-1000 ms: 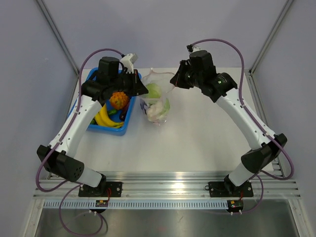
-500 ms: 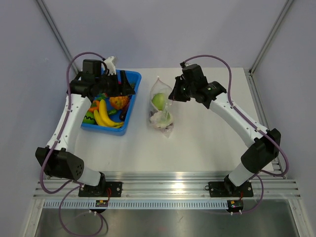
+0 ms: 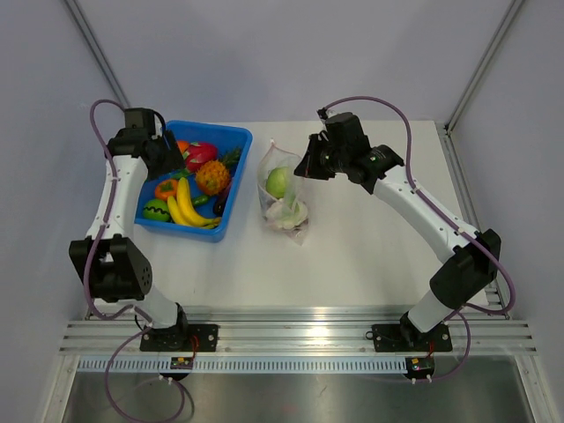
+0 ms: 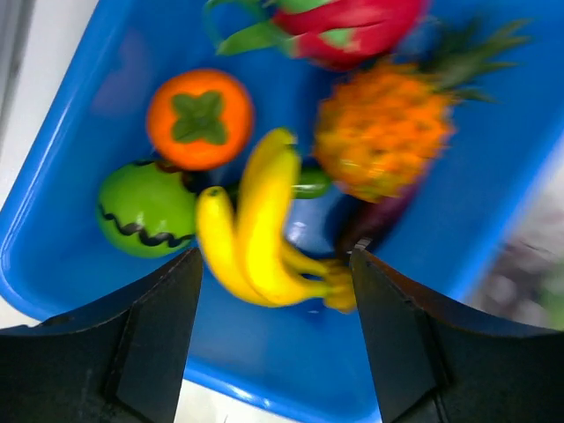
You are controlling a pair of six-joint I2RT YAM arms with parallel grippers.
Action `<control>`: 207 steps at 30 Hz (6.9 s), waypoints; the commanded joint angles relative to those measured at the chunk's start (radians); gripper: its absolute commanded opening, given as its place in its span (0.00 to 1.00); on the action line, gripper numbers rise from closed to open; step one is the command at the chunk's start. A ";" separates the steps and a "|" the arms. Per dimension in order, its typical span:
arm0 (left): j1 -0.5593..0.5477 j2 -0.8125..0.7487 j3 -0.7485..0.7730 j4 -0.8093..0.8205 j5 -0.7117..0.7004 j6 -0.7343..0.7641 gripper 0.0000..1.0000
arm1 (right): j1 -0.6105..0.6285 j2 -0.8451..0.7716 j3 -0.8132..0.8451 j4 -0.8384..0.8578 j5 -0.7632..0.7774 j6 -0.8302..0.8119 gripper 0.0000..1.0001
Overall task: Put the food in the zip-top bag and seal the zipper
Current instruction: Pick up the fake fruit from the bin, then place the fake fruit in the bin, then pick up the fake vegetable from the bin, then place the fake vegetable in the zipper food storage bag, then zip the zipper food storage bag at the center of the board.
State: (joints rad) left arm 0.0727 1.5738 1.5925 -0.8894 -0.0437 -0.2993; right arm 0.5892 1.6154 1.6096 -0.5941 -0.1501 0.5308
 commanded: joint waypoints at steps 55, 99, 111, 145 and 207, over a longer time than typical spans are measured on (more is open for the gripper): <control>-0.007 -0.011 -0.101 0.033 0.015 -0.086 0.00 | 0.027 -0.003 0.009 0.068 -0.072 0.020 0.00; 0.019 0.377 -0.066 0.155 -0.363 -0.391 0.99 | 0.041 0.075 0.067 0.059 -0.101 0.008 0.00; 0.019 0.443 -0.071 0.179 -0.295 -0.388 0.79 | 0.043 0.081 0.058 0.062 -0.114 0.023 0.00; -0.296 -0.216 0.063 -0.002 0.134 -0.020 0.52 | 0.054 0.078 0.072 0.039 -0.065 0.041 0.00; -0.430 0.009 -0.002 0.079 0.453 -0.007 0.46 | 0.061 -0.005 0.093 -0.042 -0.077 -0.048 0.02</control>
State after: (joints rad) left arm -0.3332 1.5597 1.6009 -0.8894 0.3504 -0.2813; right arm 0.6407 1.6489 1.6646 -0.6273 -0.2115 0.5282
